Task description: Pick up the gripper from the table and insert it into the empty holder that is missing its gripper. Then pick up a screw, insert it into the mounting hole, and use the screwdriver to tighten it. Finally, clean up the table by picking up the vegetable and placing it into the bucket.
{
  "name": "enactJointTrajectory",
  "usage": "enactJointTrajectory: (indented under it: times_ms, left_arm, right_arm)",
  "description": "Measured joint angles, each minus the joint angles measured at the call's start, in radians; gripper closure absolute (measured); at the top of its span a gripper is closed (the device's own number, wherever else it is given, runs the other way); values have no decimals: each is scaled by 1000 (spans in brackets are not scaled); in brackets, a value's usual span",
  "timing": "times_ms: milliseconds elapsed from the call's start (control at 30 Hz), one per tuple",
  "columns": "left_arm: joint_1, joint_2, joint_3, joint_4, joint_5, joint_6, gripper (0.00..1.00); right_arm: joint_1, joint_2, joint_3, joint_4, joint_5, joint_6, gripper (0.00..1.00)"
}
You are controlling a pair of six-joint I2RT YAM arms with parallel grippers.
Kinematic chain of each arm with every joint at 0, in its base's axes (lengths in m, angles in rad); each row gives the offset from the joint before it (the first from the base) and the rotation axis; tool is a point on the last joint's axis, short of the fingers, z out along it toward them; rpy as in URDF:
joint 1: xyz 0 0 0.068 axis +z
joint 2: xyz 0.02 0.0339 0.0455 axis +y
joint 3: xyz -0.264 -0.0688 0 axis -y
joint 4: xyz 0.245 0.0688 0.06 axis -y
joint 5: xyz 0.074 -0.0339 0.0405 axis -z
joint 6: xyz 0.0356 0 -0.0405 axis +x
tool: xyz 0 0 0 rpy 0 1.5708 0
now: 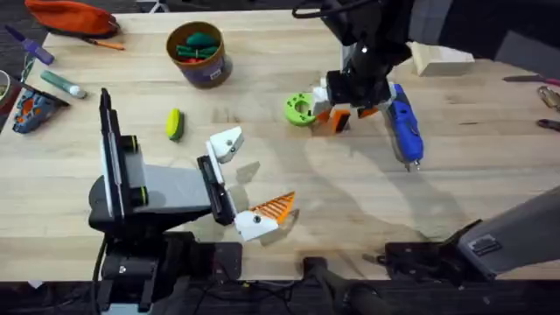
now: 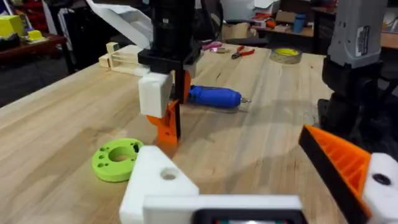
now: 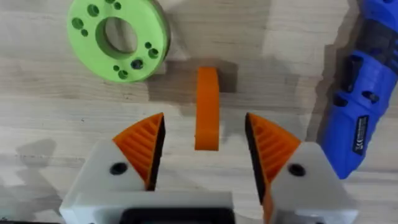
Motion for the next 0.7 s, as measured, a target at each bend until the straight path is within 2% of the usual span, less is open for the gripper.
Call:
enactJointTrajectory:
  times_ms: [267, 600, 700]
  left_arm:
    - [0, 0, 0, 0, 0, 0, 13]
    - [0, 0, 0, 0, 0, 0, 13]
    - [0, 0, 0, 0, 0, 0, 14]
  right_arm:
    - [-11, 0, 0, 0, 0, 0, 371]
    - [-11, 0, 0, 0, -20, -8, 552]
    - [-11, 1, 0, -1, -20, -8, 570]
